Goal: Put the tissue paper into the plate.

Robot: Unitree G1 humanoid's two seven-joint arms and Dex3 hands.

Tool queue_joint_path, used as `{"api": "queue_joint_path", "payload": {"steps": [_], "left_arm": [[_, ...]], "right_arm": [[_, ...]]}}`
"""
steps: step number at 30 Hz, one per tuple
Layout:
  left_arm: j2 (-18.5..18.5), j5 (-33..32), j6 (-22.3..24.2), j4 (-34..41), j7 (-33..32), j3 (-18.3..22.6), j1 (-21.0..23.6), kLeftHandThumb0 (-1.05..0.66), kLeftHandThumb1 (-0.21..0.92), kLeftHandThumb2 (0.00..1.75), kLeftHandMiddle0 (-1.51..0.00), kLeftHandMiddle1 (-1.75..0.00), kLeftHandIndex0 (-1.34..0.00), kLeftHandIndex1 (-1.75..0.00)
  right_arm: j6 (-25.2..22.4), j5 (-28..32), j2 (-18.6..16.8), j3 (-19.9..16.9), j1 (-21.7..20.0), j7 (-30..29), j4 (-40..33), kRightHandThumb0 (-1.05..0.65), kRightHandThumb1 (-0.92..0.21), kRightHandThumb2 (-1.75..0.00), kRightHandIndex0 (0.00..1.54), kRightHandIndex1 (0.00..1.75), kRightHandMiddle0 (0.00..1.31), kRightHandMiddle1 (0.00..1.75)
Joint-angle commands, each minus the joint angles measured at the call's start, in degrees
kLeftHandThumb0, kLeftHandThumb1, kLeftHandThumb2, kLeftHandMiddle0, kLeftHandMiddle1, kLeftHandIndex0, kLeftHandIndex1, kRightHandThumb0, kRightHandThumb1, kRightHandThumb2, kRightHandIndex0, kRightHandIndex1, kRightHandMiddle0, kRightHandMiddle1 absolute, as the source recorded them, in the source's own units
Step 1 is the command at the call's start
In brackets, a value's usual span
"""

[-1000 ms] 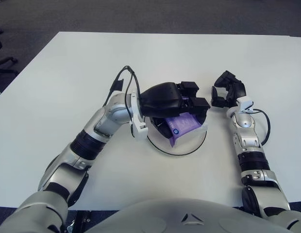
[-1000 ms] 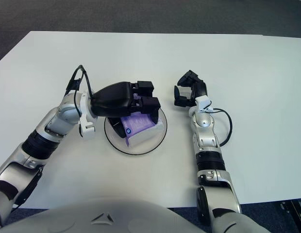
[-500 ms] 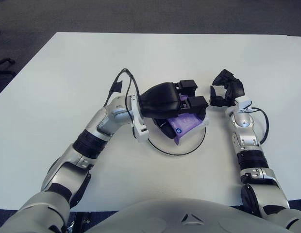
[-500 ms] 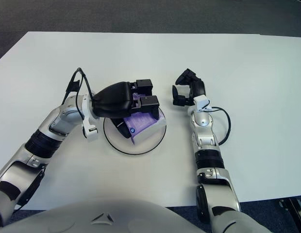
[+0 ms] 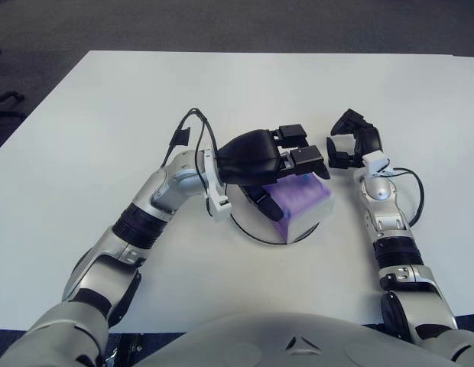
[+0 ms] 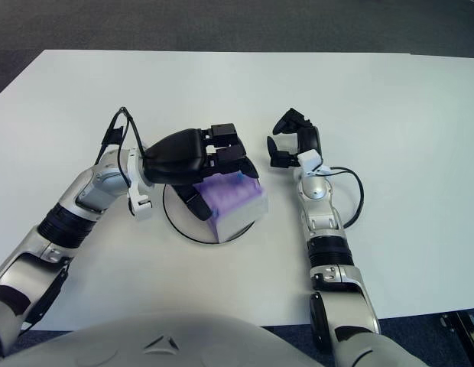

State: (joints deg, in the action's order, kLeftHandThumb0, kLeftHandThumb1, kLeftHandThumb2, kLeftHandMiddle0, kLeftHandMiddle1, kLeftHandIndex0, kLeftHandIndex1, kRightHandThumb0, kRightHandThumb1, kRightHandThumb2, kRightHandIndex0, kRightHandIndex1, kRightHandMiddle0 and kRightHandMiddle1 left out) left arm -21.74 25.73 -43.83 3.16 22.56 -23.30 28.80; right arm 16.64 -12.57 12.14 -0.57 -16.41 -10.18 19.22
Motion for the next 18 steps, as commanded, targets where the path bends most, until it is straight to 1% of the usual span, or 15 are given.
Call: {"api": "queue_joint_path", "payload": {"steps": [1, 5, 10, 13, 18], "left_arm": [[-2.2, -4.6, 5.1, 2.7, 5.8, -0.4, 0.3, -0.99, 0.92, 0.95, -0.1, -0.56, 0.0, -0.7], [-2.9, -7.0, 7.2, 3.7, 8.6, -0.5, 0.7, -1.03, 0.92, 1.01, -0.07, -0.49, 0.0, -0.6], [-3.6, -9.9, 8.7, 4.1, 11.9, -0.6, 1.6, -1.05, 0.92, 1.06, -0.07, -0.4, 0.0, -0.51], [-3.9, -11.2, 8.9, 4.0, 13.4, -0.5, 2.0, -1.05, 0.92, 1.07, -0.07, -0.34, 0.0, -0.43], [-5.0, -13.3, 8.0, 3.1, 16.2, -0.4, 3.8, -1.05, 0.92, 1.06, -0.06, -0.27, 0.0, -0.29]], "right_arm": [[-0.8, -3.2, -1.1, 2.9, 11.2, -0.9, 2.6, -0.5, -0.27, -1.38, 1.24, 1.75, 0.66, 1.75], [-1.9, -2.7, -1.5, 2.4, 11.6, -1.0, 1.7, -0.5, -0.28, -1.36, 1.23, 1.75, 0.64, 1.75], [-4.3, 0.8, -3.0, 0.9, 11.8, 0.3, 0.5, -0.49, -0.3, -1.34, 1.21, 1.75, 0.63, 1.75], [-4.8, 2.1, -3.4, 0.5, 11.8, 0.6, 0.2, -0.49, -0.3, -1.33, 1.19, 1.75, 0.63, 1.75], [-4.4, 5.1, -4.4, -0.3, 11.8, 1.6, -0.1, -0.49, -0.31, -1.32, 1.16, 1.75, 0.62, 1.75]]}}
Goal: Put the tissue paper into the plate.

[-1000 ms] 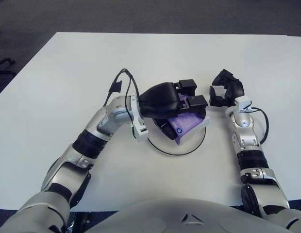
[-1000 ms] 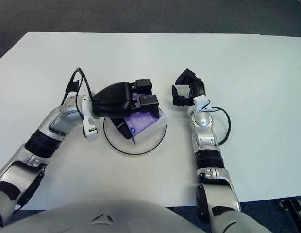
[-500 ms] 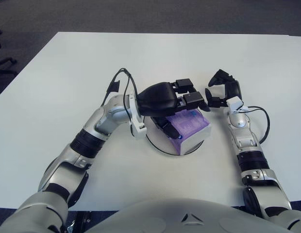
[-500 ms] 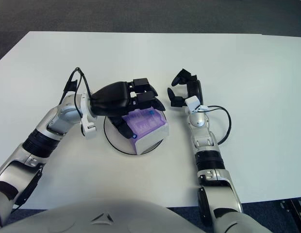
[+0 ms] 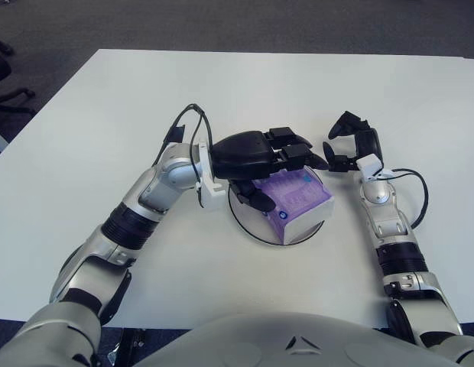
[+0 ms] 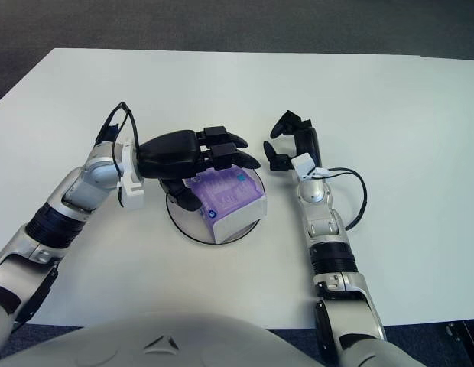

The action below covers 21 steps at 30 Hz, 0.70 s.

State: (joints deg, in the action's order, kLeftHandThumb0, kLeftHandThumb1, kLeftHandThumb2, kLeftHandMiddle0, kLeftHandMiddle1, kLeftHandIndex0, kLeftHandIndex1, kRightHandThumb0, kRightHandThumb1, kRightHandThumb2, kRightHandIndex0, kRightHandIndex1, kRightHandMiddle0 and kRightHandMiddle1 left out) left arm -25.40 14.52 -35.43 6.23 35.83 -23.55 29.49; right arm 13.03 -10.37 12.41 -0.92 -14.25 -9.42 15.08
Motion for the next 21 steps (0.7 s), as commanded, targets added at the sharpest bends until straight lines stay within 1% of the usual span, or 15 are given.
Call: {"api": "queue_joint_path", "payload": {"steps": [1, 5, 11, 16, 17, 19, 21], "left_arm": [[-1.5, -2.5, -0.5, -0.1, 3.3, -0.2, 3.3, -1.05, 0.92, 1.06, -0.06, -0.26, 0.0, -0.27], [-1.6, -3.7, 0.1, -0.1, 5.1, -0.4, 3.6, -1.05, 0.92, 1.03, -0.06, -0.23, 0.0, -0.25], [-1.8, -5.0, -0.9, -1.1, 5.6, 0.6, 4.3, -1.05, 0.92, 0.92, -0.08, -0.21, 0.0, -0.25], [-2.6, -6.8, -0.9, -2.2, 6.7, 1.8, 5.6, -1.05, 0.92, 0.87, -0.08, -0.19, 0.0, -0.27], [-2.9, -7.1, -0.6, -2.2, 6.9, 2.2, 5.5, -1.05, 0.92, 0.87, -0.08, -0.19, 0.0, -0.27], [-3.5, -6.8, 1.3, -1.0, 6.6, 3.3, 4.8, -1.04, 0.92, 0.8, -0.07, -0.18, 0.0, -0.29], [-4.2, -5.7, 3.5, 0.9, 5.5, 5.1, 3.2, -1.03, 0.92, 0.75, -0.07, -0.17, 0.0, -0.31]], "right_arm": [[-0.8, 3.3, -4.7, 0.0, 9.7, 1.0, 3.9, -0.49, -0.31, -1.32, 1.16, 1.75, 0.62, 1.75], [-1.4, 4.2, -4.9, 0.0, 9.8, 1.1, 3.3, -0.49, -0.31, -1.32, 1.16, 1.75, 0.62, 1.75], [-4.0, 4.2, -5.3, 0.0, 9.6, 0.0, 2.9, -0.5, -0.28, -1.36, 1.2, 1.75, 0.65, 1.75], [-4.4, 3.3, -5.3, 0.1, 9.4, -0.9, 3.2, -0.5, -0.26, -1.38, 1.22, 1.75, 0.66, 1.75], [-4.4, 3.2, -5.2, 0.1, 9.3, -1.0, 3.3, -0.5, -0.26, -1.38, 1.22, 1.75, 0.66, 1.75], [-3.6, 3.4, -5.1, -0.1, 8.9, -1.1, 4.6, -0.5, -0.26, -1.38, 1.22, 1.75, 0.66, 1.75], [-2.5, 4.1, -5.2, -0.4, 8.8, -0.8, 5.3, -0.5, -0.26, -1.38, 1.23, 1.75, 0.66, 1.75]]}}
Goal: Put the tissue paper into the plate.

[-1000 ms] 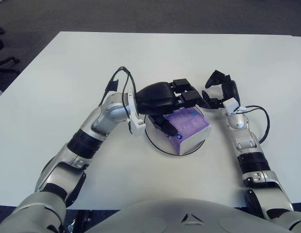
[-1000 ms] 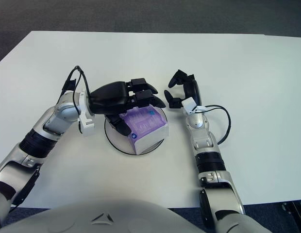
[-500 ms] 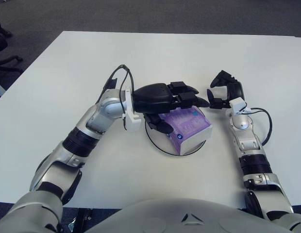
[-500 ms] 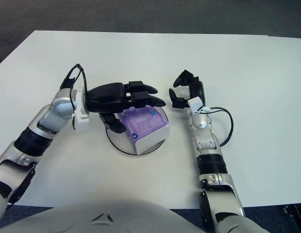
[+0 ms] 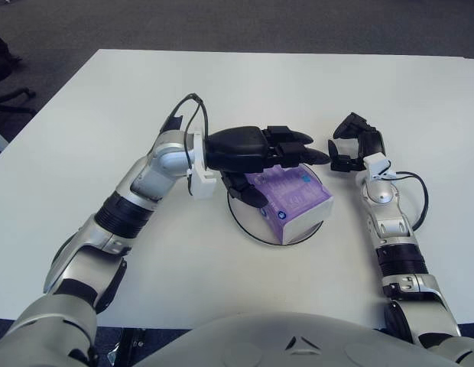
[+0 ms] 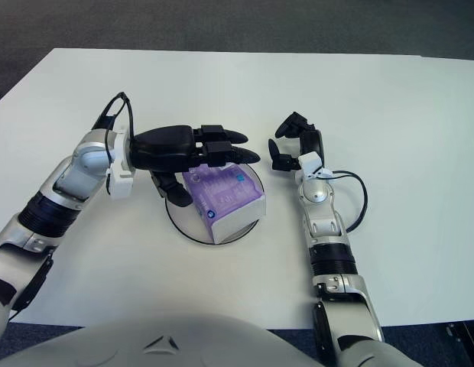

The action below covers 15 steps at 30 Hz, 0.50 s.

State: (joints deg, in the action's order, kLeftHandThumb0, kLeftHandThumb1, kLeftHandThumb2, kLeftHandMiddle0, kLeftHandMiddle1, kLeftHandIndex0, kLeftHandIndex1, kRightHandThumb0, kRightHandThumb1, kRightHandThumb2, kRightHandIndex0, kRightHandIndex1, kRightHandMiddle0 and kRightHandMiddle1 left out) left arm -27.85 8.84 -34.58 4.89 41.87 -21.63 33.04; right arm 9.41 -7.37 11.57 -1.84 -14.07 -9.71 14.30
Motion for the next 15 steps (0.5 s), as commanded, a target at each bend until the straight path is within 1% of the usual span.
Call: {"api": "queue_joint_path", "payload": {"steps": [1, 5, 8, 10, 14, 15], "left_arm": [[-1.9, 0.4, 3.4, 2.9, -0.9, 3.7, -0.9, -1.03, 0.92, 0.72, -0.09, -0.18, 0.0, -0.35], [-2.5, 1.2, 5.8, 4.4, -1.2, 5.1, -1.8, -1.04, 0.92, 0.67, -0.11, -0.18, 0.0, -0.43], [-3.5, 2.9, 8.0, 5.5, -1.5, 6.5, -2.2, -1.04, 0.92, 0.66, -0.13, -0.18, 0.0, -0.48], [-4.1, 3.8, 8.6, 5.8, -1.8, 7.3, -2.3, -1.03, 0.92, 0.7, -0.15, -0.19, 0.0, -0.51], [-6.0, 4.1, 8.4, 5.1, -2.8, 10.6, -3.3, -1.04, 0.92, 0.78, -0.16, -0.19, 0.0, -0.52], [-6.4, 4.2, 8.1, 4.8, -3.1, 11.3, -3.8, -1.04, 0.92, 0.84, -0.17, -0.2, 0.0, -0.51]], "right_arm": [[1.4, 1.4, -4.5, 0.4, 8.7, -0.4, 6.2, -0.5, -0.26, -1.38, 1.23, 1.75, 0.66, 1.75], [2.1, 2.0, -4.7, 0.1, 8.5, 0.1, 6.8, -0.5, -0.27, -1.38, 1.24, 1.75, 0.66, 1.75], [3.0, 3.4, -4.7, -0.1, 8.5, 1.4, 7.4, -0.5, -0.27, -1.37, 1.25, 1.75, 0.65, 1.75], [3.6, 4.1, -4.7, -0.2, 8.5, 2.1, 7.8, -0.5, -0.27, -1.37, 1.26, 1.75, 0.65, 1.75], [4.6, 4.6, -4.7, 0.1, 9.2, 3.1, 6.7, -0.5, -0.27, -1.37, 1.28, 1.75, 0.65, 1.75], [4.7, 4.7, -4.7, 0.1, 9.3, 3.3, 6.6, -0.5, -0.27, -1.37, 1.28, 1.75, 0.65, 1.75]]}}
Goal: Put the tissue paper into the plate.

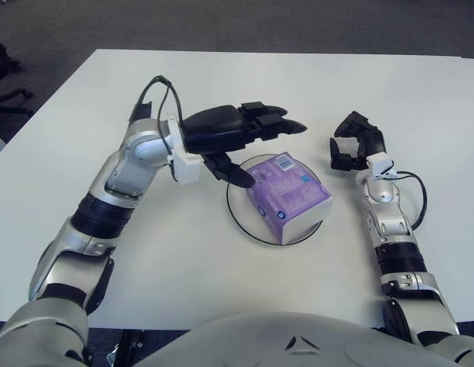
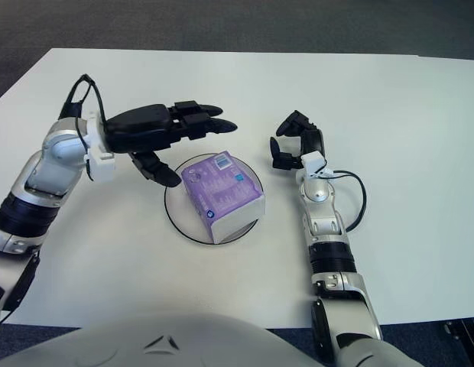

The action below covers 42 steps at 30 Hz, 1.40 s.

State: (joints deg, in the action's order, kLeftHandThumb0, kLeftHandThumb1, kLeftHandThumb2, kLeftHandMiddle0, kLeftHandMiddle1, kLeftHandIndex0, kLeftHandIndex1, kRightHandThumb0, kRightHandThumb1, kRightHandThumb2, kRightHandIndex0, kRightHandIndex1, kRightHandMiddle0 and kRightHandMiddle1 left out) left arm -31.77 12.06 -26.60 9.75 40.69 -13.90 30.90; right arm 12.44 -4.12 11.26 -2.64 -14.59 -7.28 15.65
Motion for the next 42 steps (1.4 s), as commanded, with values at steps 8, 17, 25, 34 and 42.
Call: {"api": "queue_joint_path", "payload": {"steps": [8, 17, 25, 34, 42], "left_arm": [[-2.5, 2.3, 0.6, -0.7, -4.5, 5.4, -3.1, -1.05, 0.92, 0.98, -0.2, -0.2, 0.0, -0.48], [-2.3, 4.4, -8.8, -10.6, -11.2, 6.8, -3.0, -1.05, 0.92, 1.04, -0.21, -0.2, 0.0, -0.49], [0.0, 1.0, -13.7, -19.7, -17.2, 8.5, -4.1, -1.05, 0.92, 1.17, -0.26, -0.21, 0.0, -0.77], [2.4, -11.8, -3.6, -16.1, -15.7, 12.5, -13.7, -1.05, 0.92, 1.18, -0.31, -0.28, 0.0, -0.94], [10.8, -7.9, 2.2, -20.5, -25.5, 12.5, -12.0, -1.05, 0.92, 1.18, -0.63, -1.55, -0.08, -1.35]], "right_arm": [[2.8, 1.1, -3.8, 1.1, 10.1, 1.8, 5.1, -0.49, -0.29, -1.35, 1.3, 1.75, 0.64, 1.75], [3.1, 0.3, -3.4, 1.2, 10.1, 1.6, 5.2, -0.49, -0.3, -1.34, 1.31, 1.75, 0.63, 1.75], [3.4, 0.4, -3.3, 1.1, 10.1, 1.7, 5.3, -0.48, -0.31, -1.33, 1.31, 1.75, 0.62, 1.75], [3.5, 1.5, -3.5, 0.7, 10.0, 2.7, 5.6, -0.48, -0.32, -1.32, 1.31, 1.75, 0.61, 1.75], [3.6, 3.0, -3.7, 0.0, 10.0, 4.4, 6.0, -0.48, -0.32, -1.31, 1.31, 1.75, 0.61, 1.75]]}}
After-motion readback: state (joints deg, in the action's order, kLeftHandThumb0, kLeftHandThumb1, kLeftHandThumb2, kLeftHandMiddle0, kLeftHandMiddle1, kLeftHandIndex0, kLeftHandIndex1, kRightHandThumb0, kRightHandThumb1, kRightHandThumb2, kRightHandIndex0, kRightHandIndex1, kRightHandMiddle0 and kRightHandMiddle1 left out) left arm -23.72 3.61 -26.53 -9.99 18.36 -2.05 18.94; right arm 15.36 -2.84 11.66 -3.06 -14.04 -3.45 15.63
